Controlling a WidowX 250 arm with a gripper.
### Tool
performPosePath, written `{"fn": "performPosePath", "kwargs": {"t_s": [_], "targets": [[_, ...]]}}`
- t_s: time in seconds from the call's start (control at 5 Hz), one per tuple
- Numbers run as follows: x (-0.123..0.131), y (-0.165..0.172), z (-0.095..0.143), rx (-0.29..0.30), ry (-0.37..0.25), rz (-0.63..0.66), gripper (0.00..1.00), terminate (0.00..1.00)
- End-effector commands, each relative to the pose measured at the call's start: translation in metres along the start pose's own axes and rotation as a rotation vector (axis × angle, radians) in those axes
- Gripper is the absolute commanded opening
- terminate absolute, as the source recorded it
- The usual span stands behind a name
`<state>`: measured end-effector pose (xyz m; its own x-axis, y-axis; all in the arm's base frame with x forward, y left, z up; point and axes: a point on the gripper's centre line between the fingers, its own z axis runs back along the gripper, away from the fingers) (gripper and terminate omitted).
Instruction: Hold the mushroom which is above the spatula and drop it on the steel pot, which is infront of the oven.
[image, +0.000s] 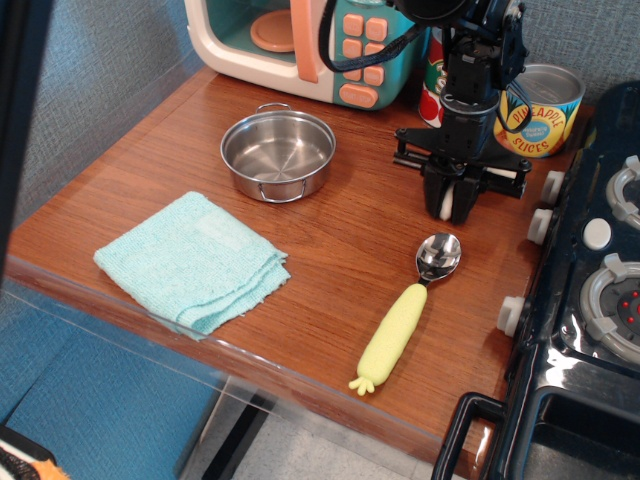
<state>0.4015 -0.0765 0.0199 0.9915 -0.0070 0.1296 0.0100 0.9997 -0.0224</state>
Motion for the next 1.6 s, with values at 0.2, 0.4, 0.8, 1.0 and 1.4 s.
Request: {"fn": "performPosePath", "kwargs": {"t_s": [0.2, 0.4, 0.8, 1.0, 1.4], "targets": [[-0.025, 0.105, 0.085, 0.079, -0.133, 0.225, 0.0, 0.0], [-0.029, 0.123, 0.083, 0.089, -0.114, 0.261, 0.0, 0.0], [-0.026, 0.137, 0.081, 0.103, -0.107, 0.29, 1.0, 0.0], [-0.025, 0.136, 0.083, 0.111, -0.108, 0.283, 1.0, 0.0], [-0.028, 0.136, 0.085, 0.12, -0.113, 0.281, 1.0, 0.0]]}}
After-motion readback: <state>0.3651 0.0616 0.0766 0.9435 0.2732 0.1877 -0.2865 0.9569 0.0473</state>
